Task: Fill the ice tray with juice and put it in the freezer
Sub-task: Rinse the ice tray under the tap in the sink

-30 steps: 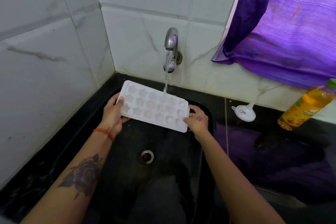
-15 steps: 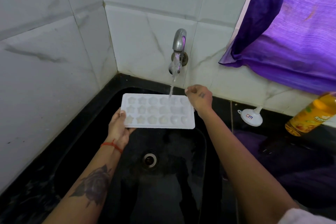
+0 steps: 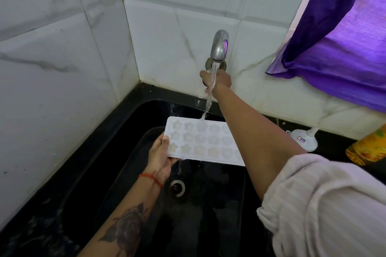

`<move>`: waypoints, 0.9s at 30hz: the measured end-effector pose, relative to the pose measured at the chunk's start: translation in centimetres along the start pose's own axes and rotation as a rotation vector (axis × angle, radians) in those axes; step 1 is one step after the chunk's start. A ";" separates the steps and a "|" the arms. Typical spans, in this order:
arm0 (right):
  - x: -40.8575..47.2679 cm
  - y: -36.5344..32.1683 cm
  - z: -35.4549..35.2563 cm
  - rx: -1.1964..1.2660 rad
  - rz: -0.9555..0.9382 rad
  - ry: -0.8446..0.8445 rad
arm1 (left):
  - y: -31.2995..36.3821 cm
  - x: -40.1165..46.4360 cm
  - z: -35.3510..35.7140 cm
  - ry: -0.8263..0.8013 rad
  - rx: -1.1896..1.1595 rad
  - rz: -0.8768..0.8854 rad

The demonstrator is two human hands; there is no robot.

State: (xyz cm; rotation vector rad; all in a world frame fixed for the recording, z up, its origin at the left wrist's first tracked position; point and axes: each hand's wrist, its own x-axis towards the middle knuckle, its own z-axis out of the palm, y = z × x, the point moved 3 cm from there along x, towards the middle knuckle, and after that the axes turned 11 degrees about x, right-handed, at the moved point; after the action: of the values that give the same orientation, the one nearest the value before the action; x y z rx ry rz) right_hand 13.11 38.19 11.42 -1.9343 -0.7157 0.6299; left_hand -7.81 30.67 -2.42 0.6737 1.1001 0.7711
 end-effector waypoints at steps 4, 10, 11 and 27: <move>0.0 0.9 -0.2 0.506 0.174 -0.116 | 0.1 0.0 0.1 0.004 -0.013 -0.009; -0.9 1.1 -1.6 0.500 0.186 -0.304 | 0.8 -0.4 0.0 0.015 -0.031 0.005; -1.5 1.4 -2.3 0.310 0.140 -0.272 | 0.9 -0.5 -0.1 0.016 -0.034 0.007; -14.9 7.1 -11.8 -0.147 -0.136 -0.055 | -2.5 -3.1 -0.4 -0.014 0.220 -0.180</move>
State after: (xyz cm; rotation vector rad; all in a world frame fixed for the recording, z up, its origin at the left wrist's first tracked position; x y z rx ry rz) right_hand 12.37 17.93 11.89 -1.9877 -0.9426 0.5607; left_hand -8.44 26.72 -2.94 0.7515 1.2249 0.4951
